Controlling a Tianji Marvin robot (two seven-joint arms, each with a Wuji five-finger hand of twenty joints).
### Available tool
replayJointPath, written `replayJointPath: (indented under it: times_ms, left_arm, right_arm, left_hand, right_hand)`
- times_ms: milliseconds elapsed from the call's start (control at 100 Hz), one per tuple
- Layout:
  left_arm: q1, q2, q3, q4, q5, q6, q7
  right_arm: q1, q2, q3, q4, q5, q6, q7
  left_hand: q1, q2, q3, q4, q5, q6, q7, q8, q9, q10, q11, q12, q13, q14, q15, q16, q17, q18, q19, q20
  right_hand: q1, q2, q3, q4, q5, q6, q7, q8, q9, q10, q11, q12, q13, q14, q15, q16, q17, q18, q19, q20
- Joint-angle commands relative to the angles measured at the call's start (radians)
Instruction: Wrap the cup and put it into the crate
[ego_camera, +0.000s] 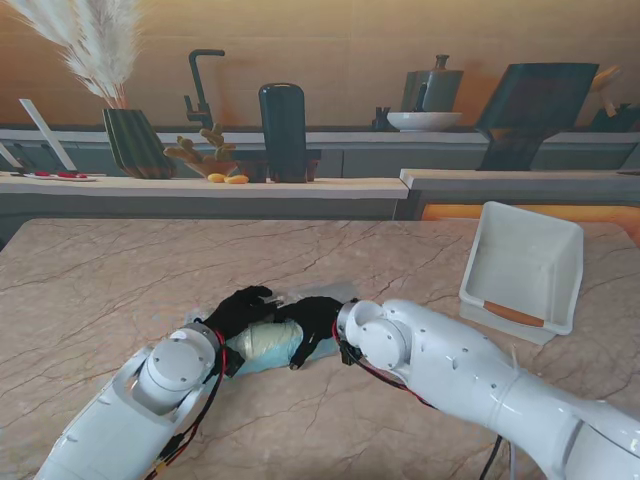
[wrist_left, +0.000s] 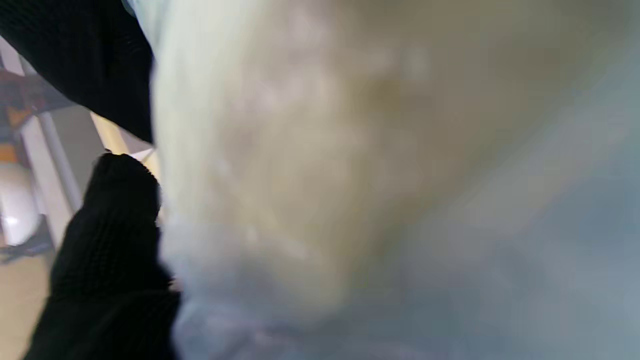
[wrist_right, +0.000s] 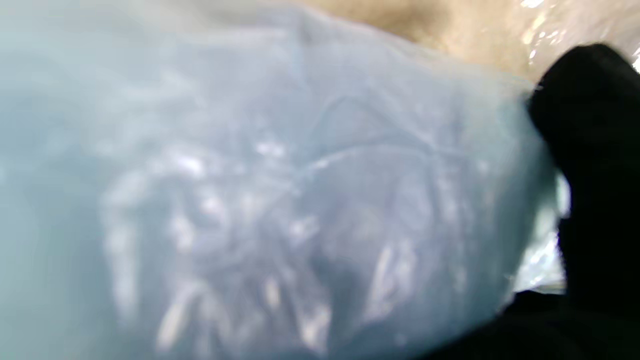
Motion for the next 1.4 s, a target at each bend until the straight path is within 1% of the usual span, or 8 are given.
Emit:
replayJointPath:
  times_ms: [0, 160, 220, 490, 830, 950, 1060, 1390]
  left_arm:
    - [0.017, 0.01, -0.007, -0.003, 0.038, -0.056, 0.058]
    - [0.065, 0.022, -0.048, -0.047, 0.165, -0.179, 0.115]
    - [0.085, 0.042, -0.066, -0.077, 0.228, -0.217, 0.09]
    - [0.144, 0.132, -0.097, -0.183, 0.637, -0.405, -0.074]
    - [0.107, 0.175, 0.036, -0.182, 0.963, -0.399, -0.101]
    - [0.079, 0.18, 0.074, -0.145, 0.972, -0.39, -0.107]
    - [0.061, 0.185, 0.088, -0.134, 0.921, -0.393, -0.196]
    - [0.006, 0.187, 0.118, -0.087, 0.651, -0.276, -0.369]
  right_arm:
    - [-0.031, 0.01, -0.03, 0.006, -0.003, 0.022, 0.042]
    - [0.003, 0.007, -0.037, 0.004, 0.15, 0.136, 0.19]
    - [0.019, 0.001, -0.041, 0.016, 0.206, 0.165, 0.237]
    - [0.096, -0.058, -0.058, 0.146, 0.433, 0.245, 0.427]
    - [0.117, -0.11, -0.042, 0.261, 0.52, 0.267, 0.5]
    - [0.11, -0.102, -0.037, 0.25, 0.511, 0.27, 0.487]
    - [0.097, -0.081, -0.037, 0.211, 0.473, 0.261, 0.45]
    - [-0.007, 0.01, 0.047, 0.013, 0.279, 0.263, 0.265]
  left_hand:
    - [-0.034, 0.024, -0.028, -0.028, 0.02, -0.055, 0.006, -0.007, 0.028, -0.011, 0.015, 0.014, -0.005, 0.035, -0.013, -0.014, -0.021, 0.107, -0.155, -0.047]
    - [0.004, -0.008, -0.003, -0.027, 0.073, -0.08, 0.045, 0.003, 0.072, -0.022, 0.026, 0.017, 0.017, 0.033, -0.002, -0.011, -0.018, 0.125, -0.146, -0.053]
    - [-0.129, -0.091, 0.327, -0.063, 0.085, -0.103, 0.061, -0.003, 0.081, -0.026, 0.022, 0.012, 0.026, 0.024, -0.007, -0.015, -0.021, 0.132, -0.141, -0.086]
    - [-0.165, -0.153, 0.469, -0.071, 0.077, -0.205, 0.068, 0.002, 0.101, -0.081, -0.018, -0.018, 0.074, -0.025, -0.069, -0.051, 0.017, 0.165, -0.208, -0.099]
    - [-0.199, -0.196, 0.601, -0.082, 0.076, -0.059, 0.194, 0.059, 0.218, -0.072, 0.068, 0.005, 0.234, -0.027, 0.011, -0.04, 0.097, 0.161, -0.086, -0.063]
    - [-0.091, -0.246, 0.661, -0.135, 0.239, -0.165, 0.533, 0.276, 0.431, -0.098, 0.168, 0.042, 0.395, -0.018, 0.144, -0.015, 0.157, 0.154, 0.097, -0.077]
    - [0.042, -0.27, 0.574, -0.151, 0.326, -0.257, 0.763, 0.257, 0.521, -0.114, 0.209, 0.056, 0.465, -0.012, 0.222, -0.006, 0.199, 0.136, 0.175, -0.061]
    - [0.09, -0.233, 0.525, -0.149, 0.358, -0.257, 0.811, 0.22, 0.522, -0.102, 0.198, 0.051, 0.459, 0.009, 0.251, 0.0, 0.21, 0.15, 0.198, -0.052]
  right_hand:
    - [0.337, 0.155, 0.565, 0.207, 0.461, -0.218, 0.211, 0.016, 0.118, -0.054, 0.123, 0.009, 0.077, 0.004, 0.131, 0.048, -0.014, 0.003, 0.053, 0.04]
    - [0.344, 0.171, 0.55, 0.26, 0.451, -0.193, 0.203, 0.048, 0.097, -0.03, 0.133, 0.035, 0.048, 0.028, 0.135, 0.053, -0.051, 0.013, 0.047, 0.048]
    - [0.345, 0.173, 0.551, 0.26, 0.447, -0.187, 0.201, 0.05, 0.09, -0.025, 0.133, 0.037, 0.039, 0.032, 0.134, 0.053, -0.06, 0.015, 0.046, 0.049]
    - [0.347, 0.179, 0.555, 0.257, 0.433, -0.158, 0.185, 0.056, 0.066, -0.002, 0.13, 0.046, 0.01, 0.053, 0.139, 0.057, -0.097, 0.019, 0.041, 0.055]
    - [0.359, 0.182, 0.546, 0.21, 0.425, -0.15, 0.163, 0.062, 0.049, -0.001, 0.109, 0.035, -0.024, 0.08, 0.098, 0.042, -0.137, 0.022, -0.002, 0.047]
    - [0.345, 0.204, 0.475, 0.144, 0.376, -0.153, 0.149, 0.01, 0.016, -0.012, 0.06, -0.002, -0.093, 0.109, -0.041, 0.021, -0.217, 0.067, -0.178, -0.043]
    - [0.303, 0.235, 0.325, 0.117, 0.262, -0.144, 0.169, -0.079, -0.062, -0.024, -0.014, -0.047, -0.186, 0.098, -0.228, -0.012, -0.283, 0.109, -0.357, -0.131]
    - [0.0, 0.275, 0.111, 0.011, 0.067, -0.011, -0.192, 0.007, -0.29, -0.004, -0.207, -0.168, -0.397, 0.13, -0.812, -0.275, -0.35, 0.148, -0.667, -0.153]
